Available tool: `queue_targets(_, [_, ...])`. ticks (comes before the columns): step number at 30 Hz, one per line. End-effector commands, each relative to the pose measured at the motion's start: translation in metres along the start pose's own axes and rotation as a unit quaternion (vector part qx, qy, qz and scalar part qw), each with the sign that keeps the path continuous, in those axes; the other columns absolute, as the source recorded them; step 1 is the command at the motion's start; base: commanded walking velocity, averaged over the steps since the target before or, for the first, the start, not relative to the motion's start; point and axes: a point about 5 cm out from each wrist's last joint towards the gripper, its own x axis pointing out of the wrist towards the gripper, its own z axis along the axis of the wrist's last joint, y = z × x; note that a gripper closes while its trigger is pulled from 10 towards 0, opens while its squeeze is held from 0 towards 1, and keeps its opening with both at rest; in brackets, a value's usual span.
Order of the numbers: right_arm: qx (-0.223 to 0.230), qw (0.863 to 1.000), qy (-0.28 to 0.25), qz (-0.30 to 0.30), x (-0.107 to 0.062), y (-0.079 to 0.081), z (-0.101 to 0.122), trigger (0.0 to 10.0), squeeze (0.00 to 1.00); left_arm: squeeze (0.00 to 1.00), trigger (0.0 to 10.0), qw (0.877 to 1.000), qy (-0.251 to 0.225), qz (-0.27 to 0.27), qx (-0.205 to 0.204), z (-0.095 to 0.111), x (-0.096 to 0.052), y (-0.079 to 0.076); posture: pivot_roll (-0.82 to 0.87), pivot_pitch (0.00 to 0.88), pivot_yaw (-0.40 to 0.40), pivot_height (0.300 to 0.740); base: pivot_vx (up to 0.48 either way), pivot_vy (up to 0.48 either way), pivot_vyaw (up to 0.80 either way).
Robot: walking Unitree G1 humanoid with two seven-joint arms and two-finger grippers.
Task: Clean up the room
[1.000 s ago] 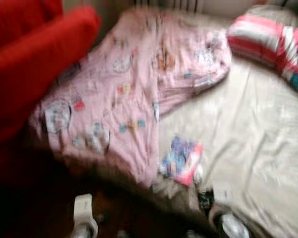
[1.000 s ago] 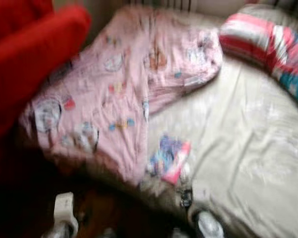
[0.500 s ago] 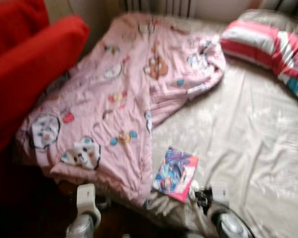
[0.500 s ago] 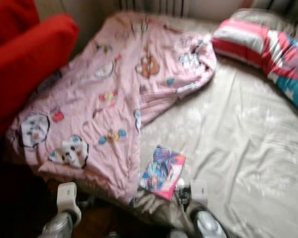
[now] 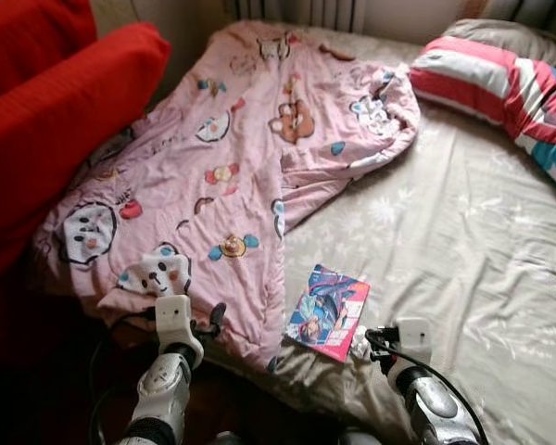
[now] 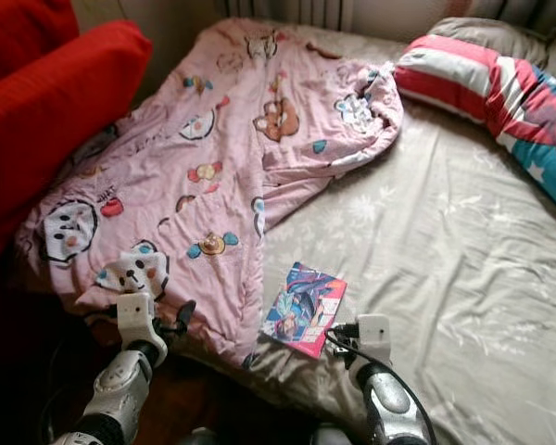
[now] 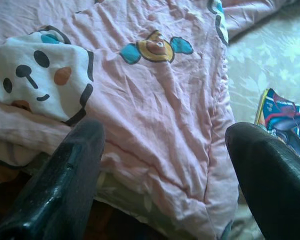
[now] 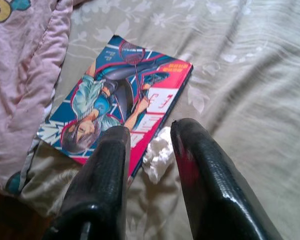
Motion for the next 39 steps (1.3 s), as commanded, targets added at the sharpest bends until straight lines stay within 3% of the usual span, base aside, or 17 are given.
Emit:
queue_targets(1, [-0.007,1.000,0.016,-0.006,-0.003,0.000,-0.008,10.0,0.00,0.00,10.0,1.000,0.002,-0.003,0.013,-0.003,-0.004,0.003,-0.14,0.249,0.042,0.740,0.000,0.000,0.00])
queue_targets(6, [-0.014,1.000,0.024,-0.011,-0.003,0.000,-0.009,10.0,0.00,0.00,10.0,1.000,-0.009,-0.004,0.013,0.002,-0.003,0.002,-0.14,0.251,0.044,0.740,0.000,0.000,0.00])
queue_targets(15, [-0.020,1.000,0.022,-0.006,0.000,0.002,-0.006,10.0,0.00,0.00,10.0,1.000,-0.026,-0.010,0.009,0.009,0.000,-0.004,-0.13,0.255,0.040,0.671,0.000,0.000,0.00])
queue_targets(39, [-0.008,1.000,0.007,0.002,0.003,0.011,-0.001,10.0,0.00,0.00,10.0,1.000,-0.019,-0.014,0.008,0.011,0.003,-0.005,-0.12,0.246,0.048,0.671,0.000,0.039,0.00])
